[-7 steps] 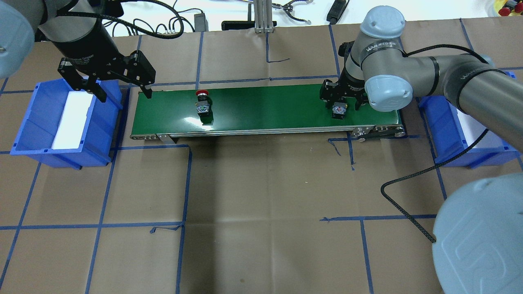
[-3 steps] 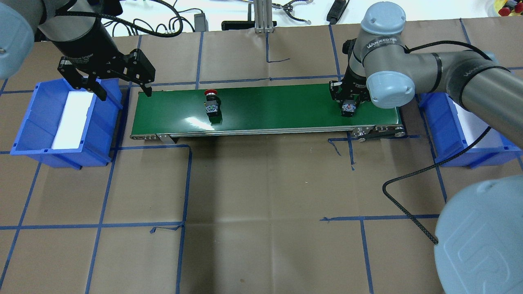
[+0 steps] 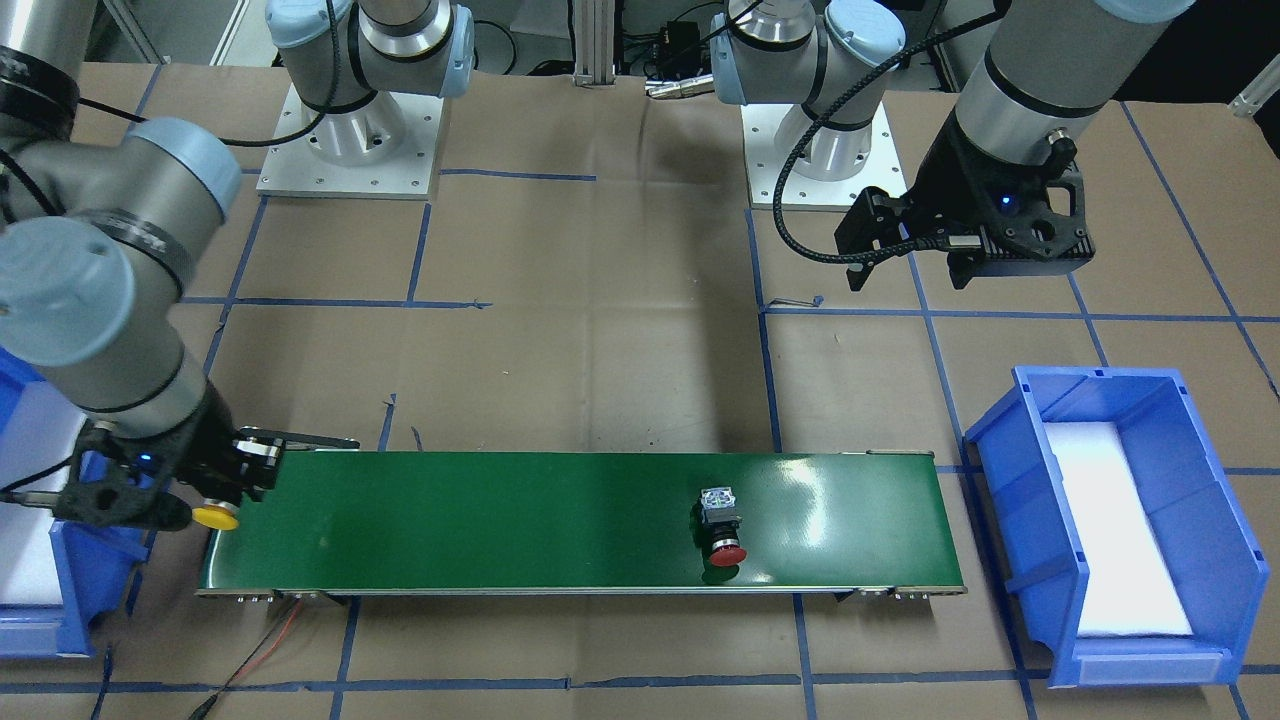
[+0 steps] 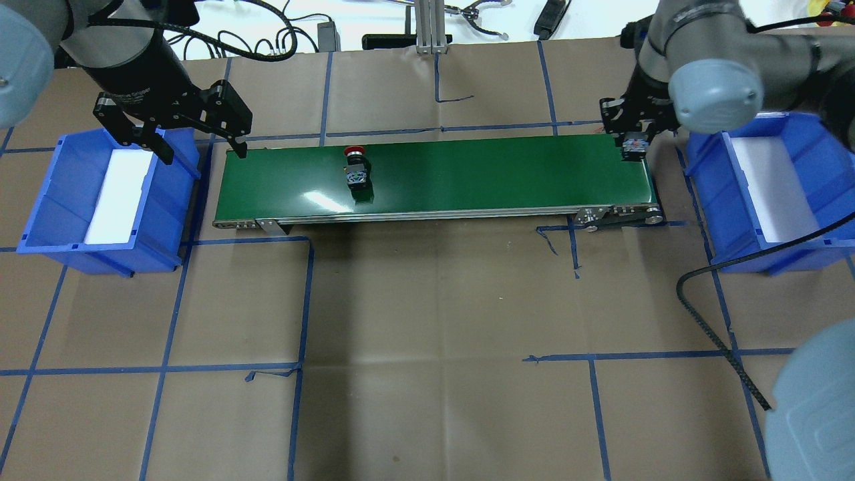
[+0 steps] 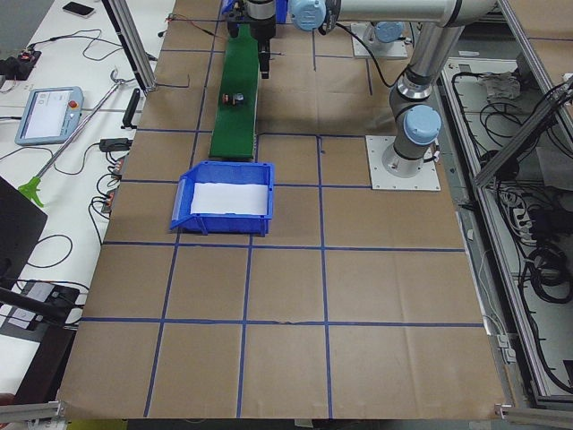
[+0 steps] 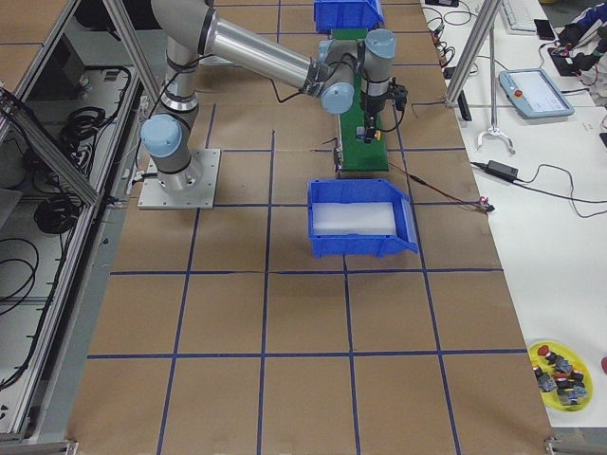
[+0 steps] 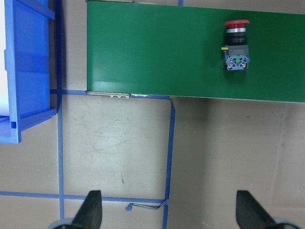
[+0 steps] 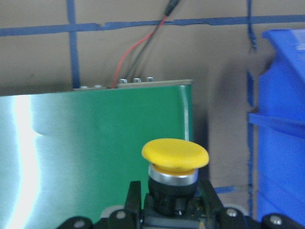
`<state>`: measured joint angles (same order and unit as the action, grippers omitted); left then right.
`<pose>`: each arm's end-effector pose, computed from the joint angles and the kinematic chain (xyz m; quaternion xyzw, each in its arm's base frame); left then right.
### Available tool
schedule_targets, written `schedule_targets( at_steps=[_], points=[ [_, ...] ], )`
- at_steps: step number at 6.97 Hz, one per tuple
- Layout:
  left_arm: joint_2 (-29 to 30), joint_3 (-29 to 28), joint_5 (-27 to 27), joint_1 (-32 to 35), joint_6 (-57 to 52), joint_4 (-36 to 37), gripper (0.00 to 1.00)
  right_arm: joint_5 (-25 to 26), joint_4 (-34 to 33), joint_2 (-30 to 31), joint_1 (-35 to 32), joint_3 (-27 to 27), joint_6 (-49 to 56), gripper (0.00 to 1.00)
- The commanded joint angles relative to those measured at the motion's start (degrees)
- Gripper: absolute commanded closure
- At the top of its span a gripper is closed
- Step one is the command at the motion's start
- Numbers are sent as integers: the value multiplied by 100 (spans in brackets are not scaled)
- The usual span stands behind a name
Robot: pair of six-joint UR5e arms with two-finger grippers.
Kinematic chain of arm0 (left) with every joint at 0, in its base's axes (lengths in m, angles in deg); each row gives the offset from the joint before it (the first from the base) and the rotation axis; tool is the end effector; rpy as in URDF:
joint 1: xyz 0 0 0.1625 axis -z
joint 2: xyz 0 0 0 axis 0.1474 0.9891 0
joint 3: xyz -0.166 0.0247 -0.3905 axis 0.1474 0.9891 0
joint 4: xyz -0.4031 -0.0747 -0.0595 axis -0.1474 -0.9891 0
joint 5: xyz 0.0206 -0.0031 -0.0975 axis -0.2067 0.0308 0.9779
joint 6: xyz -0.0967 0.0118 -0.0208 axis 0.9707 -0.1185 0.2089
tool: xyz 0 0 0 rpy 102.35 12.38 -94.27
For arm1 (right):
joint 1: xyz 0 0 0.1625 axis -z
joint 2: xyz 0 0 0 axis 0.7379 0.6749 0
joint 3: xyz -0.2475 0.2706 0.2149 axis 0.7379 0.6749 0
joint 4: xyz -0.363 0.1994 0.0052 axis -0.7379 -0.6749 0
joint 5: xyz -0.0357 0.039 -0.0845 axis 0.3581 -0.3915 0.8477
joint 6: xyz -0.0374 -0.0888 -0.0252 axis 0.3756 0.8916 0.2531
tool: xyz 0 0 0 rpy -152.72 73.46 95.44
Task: Transport two buttons from left to right
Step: 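Carry the yellow button with the right gripper into the empty bin and release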
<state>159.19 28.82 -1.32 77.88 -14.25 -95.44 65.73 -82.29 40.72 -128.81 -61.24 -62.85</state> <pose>-0.1011 -0.5151 0.4900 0.0207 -0.9997 -0.0120 0.0020 0.0313 -0.6249 0.3395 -0.0244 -0.9985 0.0282 0.0408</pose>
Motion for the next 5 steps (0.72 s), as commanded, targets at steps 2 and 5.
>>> schedule_targets(
  at_steps=[2,5],
  points=[
    [11,9,10,-5,-40,0,1,-61,204,213,1626,138,2505,96],
    [-7,53,1,4,-58,0,1,-79,-276,90,2113,-290,3441,98]
  ],
)
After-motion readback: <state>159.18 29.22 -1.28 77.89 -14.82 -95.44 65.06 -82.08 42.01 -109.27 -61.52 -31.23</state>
